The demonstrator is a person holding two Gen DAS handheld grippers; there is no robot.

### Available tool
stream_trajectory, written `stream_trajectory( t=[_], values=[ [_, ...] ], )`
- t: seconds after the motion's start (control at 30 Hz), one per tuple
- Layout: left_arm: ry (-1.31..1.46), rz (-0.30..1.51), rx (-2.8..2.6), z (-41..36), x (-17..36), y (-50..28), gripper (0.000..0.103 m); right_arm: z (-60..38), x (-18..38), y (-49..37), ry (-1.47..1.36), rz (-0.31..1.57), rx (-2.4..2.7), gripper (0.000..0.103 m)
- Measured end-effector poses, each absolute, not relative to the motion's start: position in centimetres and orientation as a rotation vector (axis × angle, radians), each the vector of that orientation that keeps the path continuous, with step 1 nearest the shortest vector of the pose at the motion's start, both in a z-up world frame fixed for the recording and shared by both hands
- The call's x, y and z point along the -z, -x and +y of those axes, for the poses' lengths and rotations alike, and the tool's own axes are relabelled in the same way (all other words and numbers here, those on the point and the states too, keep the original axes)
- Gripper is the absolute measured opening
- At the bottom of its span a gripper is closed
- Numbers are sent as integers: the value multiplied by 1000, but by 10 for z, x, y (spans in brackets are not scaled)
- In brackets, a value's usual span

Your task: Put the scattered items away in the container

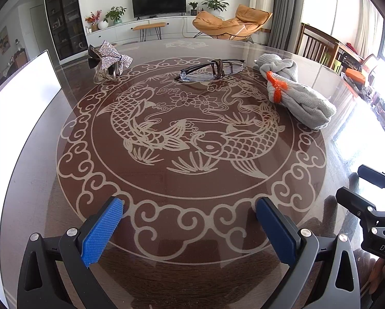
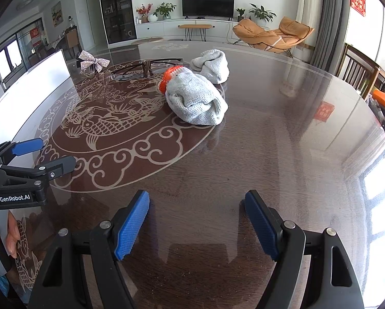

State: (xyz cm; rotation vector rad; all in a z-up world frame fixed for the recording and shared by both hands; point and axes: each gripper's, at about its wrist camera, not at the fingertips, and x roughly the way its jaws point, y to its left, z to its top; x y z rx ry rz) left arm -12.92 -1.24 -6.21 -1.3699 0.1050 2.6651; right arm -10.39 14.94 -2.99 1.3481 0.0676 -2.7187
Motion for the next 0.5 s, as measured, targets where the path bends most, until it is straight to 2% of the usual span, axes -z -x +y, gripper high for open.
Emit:
stream_trajectory(
  t=[0.5],
  values=[
    [1379,93,-2680,-13,62,128,103,145,33,107,-1350,68,2717,79]
  ],
)
